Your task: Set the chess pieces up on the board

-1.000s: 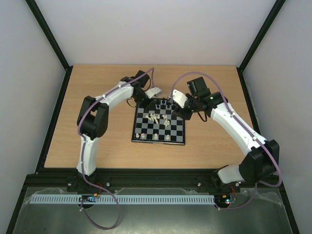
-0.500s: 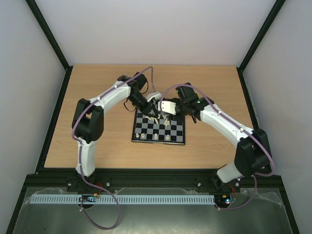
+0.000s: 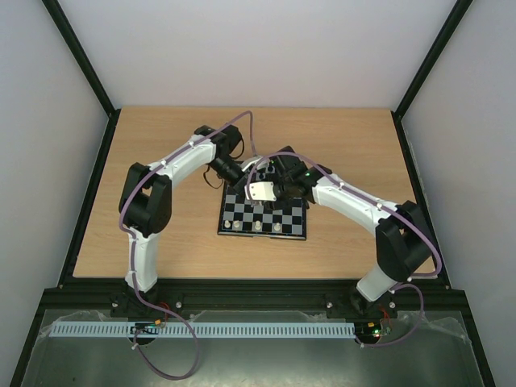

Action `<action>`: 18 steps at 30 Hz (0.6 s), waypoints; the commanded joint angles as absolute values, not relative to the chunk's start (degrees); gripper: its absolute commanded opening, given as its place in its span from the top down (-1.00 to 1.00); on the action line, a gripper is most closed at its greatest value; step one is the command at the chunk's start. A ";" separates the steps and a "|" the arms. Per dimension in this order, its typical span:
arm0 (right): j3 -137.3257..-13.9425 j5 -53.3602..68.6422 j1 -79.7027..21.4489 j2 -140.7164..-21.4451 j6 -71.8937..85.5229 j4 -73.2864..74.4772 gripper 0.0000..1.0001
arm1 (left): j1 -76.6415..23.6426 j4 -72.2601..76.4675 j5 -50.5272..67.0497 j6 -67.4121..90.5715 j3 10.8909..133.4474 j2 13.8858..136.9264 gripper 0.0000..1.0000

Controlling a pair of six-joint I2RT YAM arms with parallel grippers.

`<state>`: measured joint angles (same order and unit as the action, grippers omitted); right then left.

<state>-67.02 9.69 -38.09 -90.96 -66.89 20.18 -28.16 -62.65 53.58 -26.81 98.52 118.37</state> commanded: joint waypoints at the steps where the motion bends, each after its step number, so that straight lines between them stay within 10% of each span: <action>1: -68.88 9.02 -39.38 -92.68 -67.80 20.53 0.16 | -27.93 -64.78 55.91 -28.38 97.56 117.06 0.79; 18: -67.14 7.51 -40.97 -91.35 -66.18 21.45 0.76 | -27.03 -64.92 57.06 -28.12 97.65 117.77 0.78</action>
<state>-67.11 7.25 -40.27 -92.44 -67.09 19.33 -27.62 -64.40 55.35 -27.83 98.13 118.39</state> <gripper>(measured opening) 0.142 0.104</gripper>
